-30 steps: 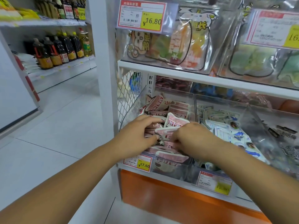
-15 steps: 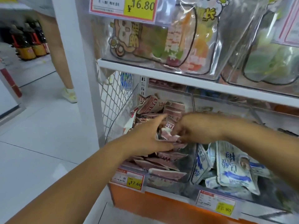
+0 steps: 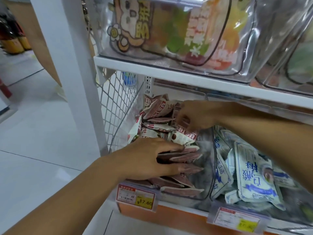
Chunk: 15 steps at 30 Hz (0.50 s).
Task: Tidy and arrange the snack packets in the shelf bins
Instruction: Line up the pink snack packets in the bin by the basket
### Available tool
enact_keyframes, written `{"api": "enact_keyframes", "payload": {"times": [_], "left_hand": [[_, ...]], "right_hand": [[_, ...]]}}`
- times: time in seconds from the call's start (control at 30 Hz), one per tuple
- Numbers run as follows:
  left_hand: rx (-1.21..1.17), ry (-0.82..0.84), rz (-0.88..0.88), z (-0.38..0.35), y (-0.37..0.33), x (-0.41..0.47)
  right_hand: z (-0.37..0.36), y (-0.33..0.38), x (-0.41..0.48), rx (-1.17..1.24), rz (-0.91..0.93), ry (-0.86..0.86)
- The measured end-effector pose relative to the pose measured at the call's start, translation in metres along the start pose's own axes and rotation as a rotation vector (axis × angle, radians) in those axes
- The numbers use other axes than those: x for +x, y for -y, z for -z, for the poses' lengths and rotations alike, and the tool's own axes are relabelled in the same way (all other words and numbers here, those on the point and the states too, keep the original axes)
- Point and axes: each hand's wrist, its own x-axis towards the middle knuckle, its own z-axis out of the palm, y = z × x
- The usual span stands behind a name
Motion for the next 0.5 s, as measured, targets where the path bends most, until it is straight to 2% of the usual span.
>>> {"api": "enact_keyframes", "payload": {"times": [0.2,0.33,0.5], "left_hand": [[0.008,-0.008,-0.038,0.000,0.002,0.002],[0.023,-0.007,-0.039,0.000,0.001,0.003],[0.022,0.000,-0.023,0.000,0.002,0.005]], "right_hand": [[-0.004,0.009,0.008,-0.083,-0.023,0.123],[-0.002,0.004,0.004,0.027,0.018,0.041],[0.006,-0.010,-0.012,0.202,-0.065,-0.140]]}}
